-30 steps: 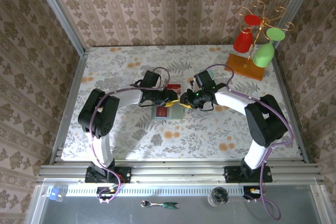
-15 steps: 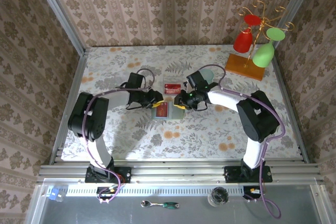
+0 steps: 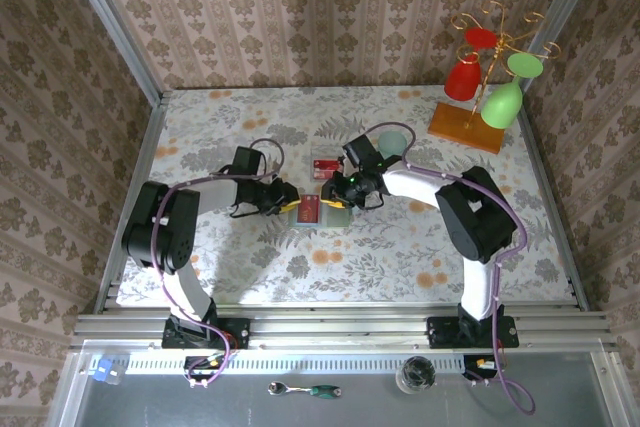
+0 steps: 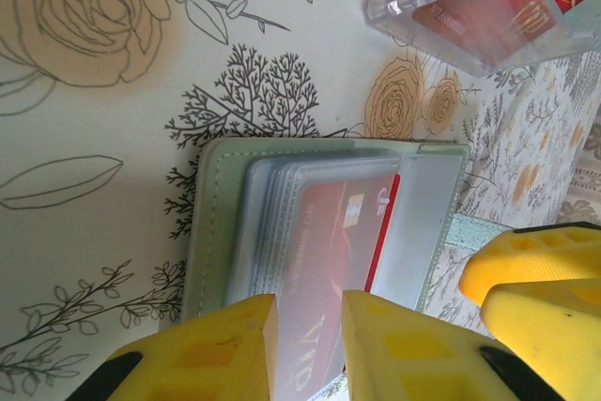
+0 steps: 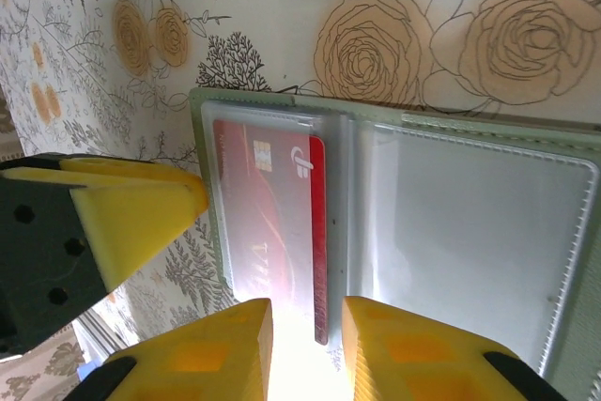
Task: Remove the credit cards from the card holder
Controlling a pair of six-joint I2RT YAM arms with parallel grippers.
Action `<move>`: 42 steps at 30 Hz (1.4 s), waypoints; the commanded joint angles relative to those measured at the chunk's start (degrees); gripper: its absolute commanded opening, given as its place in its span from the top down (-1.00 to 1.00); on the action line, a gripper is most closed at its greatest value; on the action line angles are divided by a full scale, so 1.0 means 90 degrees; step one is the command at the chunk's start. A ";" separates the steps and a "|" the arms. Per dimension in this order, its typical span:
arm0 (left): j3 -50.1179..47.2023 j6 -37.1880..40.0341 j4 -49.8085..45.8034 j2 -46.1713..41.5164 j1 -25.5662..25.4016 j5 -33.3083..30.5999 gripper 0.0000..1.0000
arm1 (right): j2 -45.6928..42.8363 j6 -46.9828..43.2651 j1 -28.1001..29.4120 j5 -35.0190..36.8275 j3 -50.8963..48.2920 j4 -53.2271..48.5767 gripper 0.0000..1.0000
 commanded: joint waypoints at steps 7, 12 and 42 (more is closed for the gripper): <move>-0.0157 0.0319 -0.0247 0.0001 0.0038 -0.0123 0.57 | 0.0339 0.0102 0.0137 -0.0225 0.0354 -0.0002 0.48; -0.0120 0.0428 -0.0470 0.0062 0.0048 -0.0142 0.61 | 0.0478 0.0136 0.0188 -0.0286 0.0451 0.0038 0.49; -0.0076 0.0591 -0.0752 0.0274 0.0114 -0.0379 0.66 | 0.0987 0.0217 0.0303 -0.0511 0.0734 0.0195 0.55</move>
